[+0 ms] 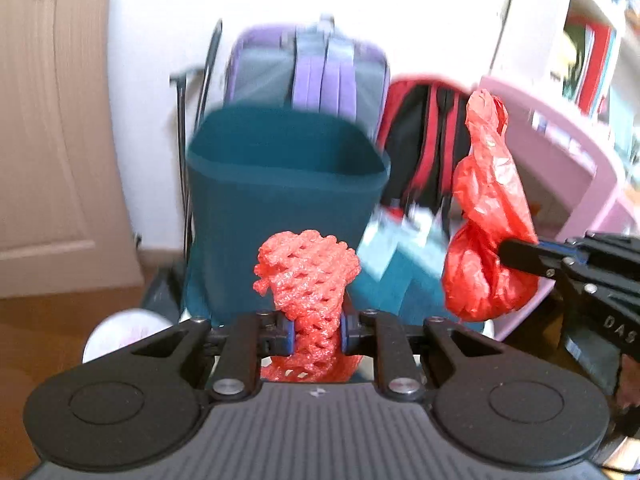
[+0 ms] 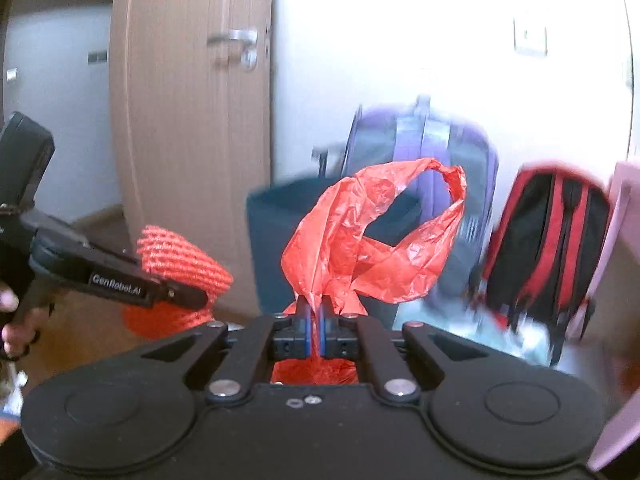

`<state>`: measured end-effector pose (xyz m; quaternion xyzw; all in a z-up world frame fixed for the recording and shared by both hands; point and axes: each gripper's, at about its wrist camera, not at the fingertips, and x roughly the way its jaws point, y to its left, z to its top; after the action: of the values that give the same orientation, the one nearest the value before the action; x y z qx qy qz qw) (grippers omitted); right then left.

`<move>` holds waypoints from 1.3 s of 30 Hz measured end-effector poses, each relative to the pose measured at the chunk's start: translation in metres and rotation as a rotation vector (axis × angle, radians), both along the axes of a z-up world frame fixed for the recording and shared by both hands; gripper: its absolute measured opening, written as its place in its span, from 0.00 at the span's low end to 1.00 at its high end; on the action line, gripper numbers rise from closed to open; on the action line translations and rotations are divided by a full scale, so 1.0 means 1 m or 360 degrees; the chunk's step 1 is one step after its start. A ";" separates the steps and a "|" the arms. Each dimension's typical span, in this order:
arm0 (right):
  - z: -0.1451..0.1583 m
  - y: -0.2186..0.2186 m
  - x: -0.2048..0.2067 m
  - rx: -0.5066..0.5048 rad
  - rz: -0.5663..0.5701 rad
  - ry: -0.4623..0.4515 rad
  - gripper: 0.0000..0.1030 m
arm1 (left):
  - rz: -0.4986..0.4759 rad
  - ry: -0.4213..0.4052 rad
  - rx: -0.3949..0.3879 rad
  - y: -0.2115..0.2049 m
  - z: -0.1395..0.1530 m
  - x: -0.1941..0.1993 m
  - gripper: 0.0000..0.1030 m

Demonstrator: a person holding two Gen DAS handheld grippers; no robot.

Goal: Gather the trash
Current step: 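Carry both items over the teal wastebasket and open both tools to drop them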

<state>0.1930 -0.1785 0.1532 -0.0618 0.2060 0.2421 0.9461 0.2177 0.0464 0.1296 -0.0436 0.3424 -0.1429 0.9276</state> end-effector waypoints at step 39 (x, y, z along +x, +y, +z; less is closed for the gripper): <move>-0.041 0.068 0.211 -0.0255 0.0124 0.0272 0.19 | 0.0053 0.0289 0.0047 -0.007 -0.038 0.231 0.22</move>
<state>0.4040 -0.1107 0.1126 -0.1243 0.3018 0.2660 0.9070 0.4490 0.0397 0.0914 -0.0483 0.4265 -0.1178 0.8955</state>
